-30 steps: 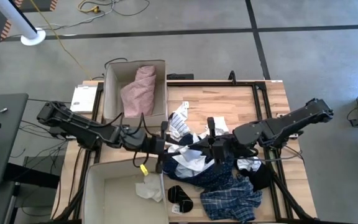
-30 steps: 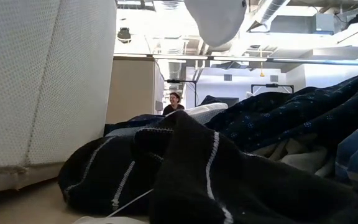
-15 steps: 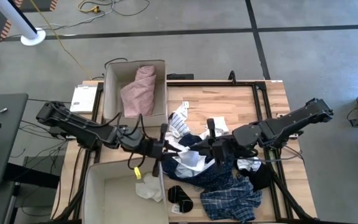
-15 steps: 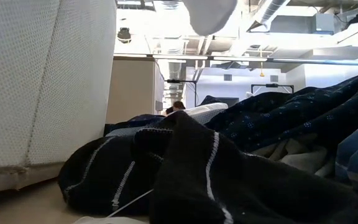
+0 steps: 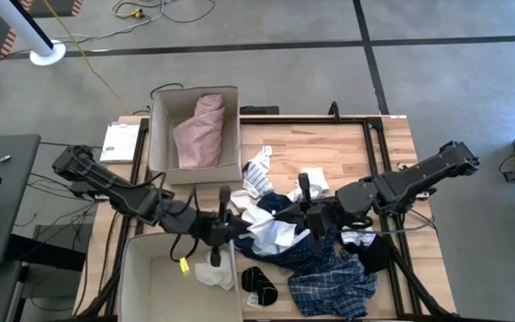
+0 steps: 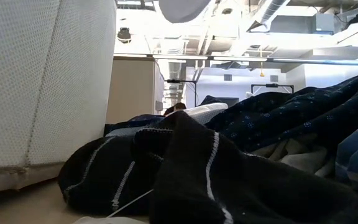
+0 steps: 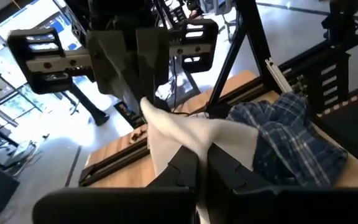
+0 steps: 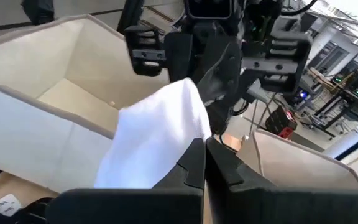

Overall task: Sort clothes
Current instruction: Put the white sock into the bottom light brown laundry organizer

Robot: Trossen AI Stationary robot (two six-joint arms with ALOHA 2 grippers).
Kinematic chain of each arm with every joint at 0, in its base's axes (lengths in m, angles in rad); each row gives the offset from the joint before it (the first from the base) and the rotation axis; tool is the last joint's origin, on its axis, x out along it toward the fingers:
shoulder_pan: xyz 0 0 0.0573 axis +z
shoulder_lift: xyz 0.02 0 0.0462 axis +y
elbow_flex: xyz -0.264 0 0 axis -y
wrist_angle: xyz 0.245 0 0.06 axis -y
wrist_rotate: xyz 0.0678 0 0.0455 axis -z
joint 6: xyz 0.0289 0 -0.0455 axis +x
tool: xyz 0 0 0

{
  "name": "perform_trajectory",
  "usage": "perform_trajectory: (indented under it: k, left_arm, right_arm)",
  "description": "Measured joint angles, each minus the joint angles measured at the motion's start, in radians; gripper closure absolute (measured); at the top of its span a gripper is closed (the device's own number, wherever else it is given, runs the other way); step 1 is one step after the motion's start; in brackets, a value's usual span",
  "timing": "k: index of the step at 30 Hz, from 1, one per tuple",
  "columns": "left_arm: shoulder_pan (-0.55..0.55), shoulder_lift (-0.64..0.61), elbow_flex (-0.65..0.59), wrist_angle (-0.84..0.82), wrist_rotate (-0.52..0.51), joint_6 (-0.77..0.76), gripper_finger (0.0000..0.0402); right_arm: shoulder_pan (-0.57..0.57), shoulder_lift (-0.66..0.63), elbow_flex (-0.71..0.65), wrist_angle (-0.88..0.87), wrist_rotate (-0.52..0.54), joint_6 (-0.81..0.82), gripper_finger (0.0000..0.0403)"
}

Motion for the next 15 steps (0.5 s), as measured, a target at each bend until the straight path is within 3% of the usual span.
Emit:
perform_trajectory:
  k: [5, 15]
  left_arm:
    - [-0.054, 0.0, 0.027, -0.046, -0.075, 0.025, 0.0401]
    - [-0.142, 0.0, 0.145, -0.132, -0.154, 0.05, 0.0401]
  right_arm:
    - [0.026, 0.0, 0.0, -0.014, -0.001, 0.006, 0.0359]
    - [0.055, 0.0, 0.0, -0.052, -0.001, 0.076, 0.0238]
